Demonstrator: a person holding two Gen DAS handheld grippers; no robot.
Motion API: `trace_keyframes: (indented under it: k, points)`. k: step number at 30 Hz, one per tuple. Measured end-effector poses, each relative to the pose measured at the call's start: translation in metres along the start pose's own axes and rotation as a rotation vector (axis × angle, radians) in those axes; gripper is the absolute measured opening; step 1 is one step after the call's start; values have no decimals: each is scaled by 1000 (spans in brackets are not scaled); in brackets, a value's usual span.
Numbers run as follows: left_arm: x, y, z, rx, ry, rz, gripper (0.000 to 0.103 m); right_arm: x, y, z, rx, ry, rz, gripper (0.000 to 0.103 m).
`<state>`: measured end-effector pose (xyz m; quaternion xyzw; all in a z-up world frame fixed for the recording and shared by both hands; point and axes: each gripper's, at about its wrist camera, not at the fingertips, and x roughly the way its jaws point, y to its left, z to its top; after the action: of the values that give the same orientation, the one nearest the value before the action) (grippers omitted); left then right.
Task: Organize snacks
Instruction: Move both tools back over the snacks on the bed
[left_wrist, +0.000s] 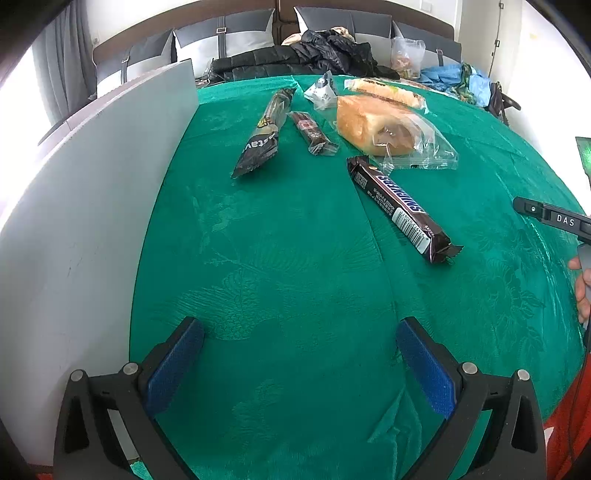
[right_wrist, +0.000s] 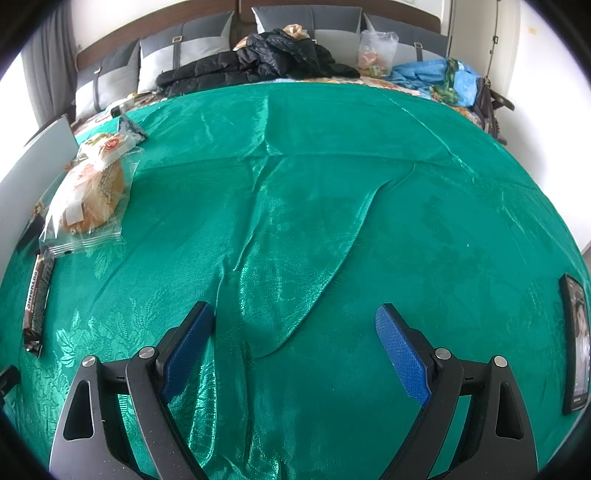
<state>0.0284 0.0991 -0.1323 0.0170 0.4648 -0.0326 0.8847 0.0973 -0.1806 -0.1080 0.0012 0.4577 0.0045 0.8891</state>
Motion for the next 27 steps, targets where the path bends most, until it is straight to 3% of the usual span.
trace_keyframes:
  k: [27]
  points:
    - [-3, 0, 2, -2, 56, -18, 103, 2, 0, 1, -1, 3, -1, 91]
